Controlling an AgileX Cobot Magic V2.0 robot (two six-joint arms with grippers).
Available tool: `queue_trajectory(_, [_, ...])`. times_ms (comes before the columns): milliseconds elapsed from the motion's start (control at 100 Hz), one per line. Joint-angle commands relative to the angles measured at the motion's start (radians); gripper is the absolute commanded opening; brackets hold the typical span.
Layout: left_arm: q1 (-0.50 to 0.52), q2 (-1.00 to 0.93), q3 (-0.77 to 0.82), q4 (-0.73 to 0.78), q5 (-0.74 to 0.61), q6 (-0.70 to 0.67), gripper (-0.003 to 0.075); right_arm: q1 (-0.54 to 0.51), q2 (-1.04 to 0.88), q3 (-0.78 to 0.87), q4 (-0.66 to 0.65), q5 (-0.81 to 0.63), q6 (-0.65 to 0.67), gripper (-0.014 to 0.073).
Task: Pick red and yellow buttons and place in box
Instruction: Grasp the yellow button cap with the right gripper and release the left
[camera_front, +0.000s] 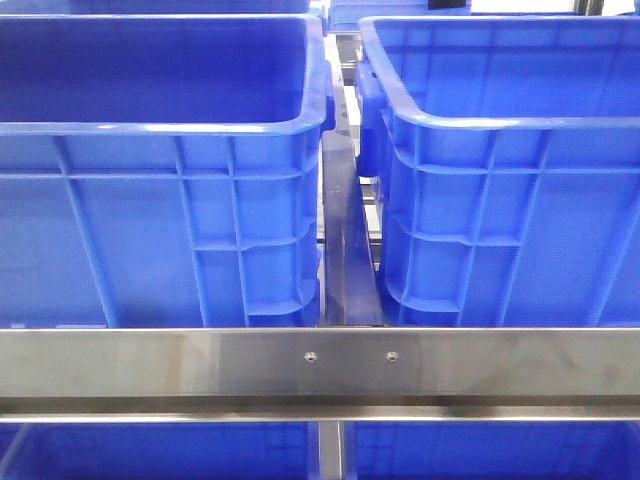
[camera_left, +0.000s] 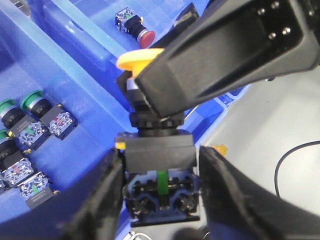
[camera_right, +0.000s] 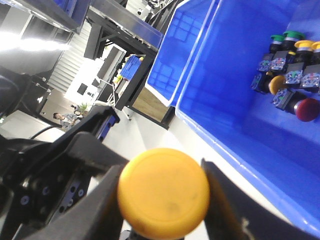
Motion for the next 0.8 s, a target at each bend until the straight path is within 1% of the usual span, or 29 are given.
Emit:
queue_trajectory(0, [-0.009, -0.021, -0.03, -0.014, -0.053, -0.001, 0.044, -0.001, -0.028, -0.032, 0.141, 0.065, -0.005, 0.0146])
queue_trajectory(70, [-0.009, -0.021, -0.03, -0.014, -0.051, -0.001, 0.0484, -0.005, -0.028, -0.032, 0.14, 0.064, -0.005, 0.0146])
queue_trajectory(240, [-0.009, -0.025, -0.03, -0.012, -0.049, -0.001, 0.0484, -0.044, -0.028, -0.032, 0.14, 0.06, -0.009, 0.0146])
queue_trajectory(360, [-0.007, -0.034, -0.03, 0.014, -0.049, -0.013, 0.0484, -0.113, -0.03, -0.032, 0.14, 0.066, -0.017, 0.0146])
queue_trajectory(460, [-0.007, -0.047, -0.03, 0.089, -0.049, -0.086, 0.0483, -0.179, -0.036, -0.032, 0.138, 0.091, -0.022, 0.0146])
queue_trajectory(630, [-0.007, -0.08, -0.03, 0.259, -0.049, -0.228, 0.0484, -0.269, -0.053, -0.032, 0.118, 0.13, -0.022, 0.0146])
queue_trajectory(710, [0.017, -0.098, -0.03, 0.279, -0.047, -0.255, 0.0484, -0.295, -0.061, -0.032, 0.116, 0.139, -0.022, 0.0146])
queue_trajectory(790, [0.07, -0.117, -0.025, 0.279, -0.047, -0.263, 0.0484, -0.308, -0.068, -0.032, 0.115, 0.143, -0.022, 0.0146])
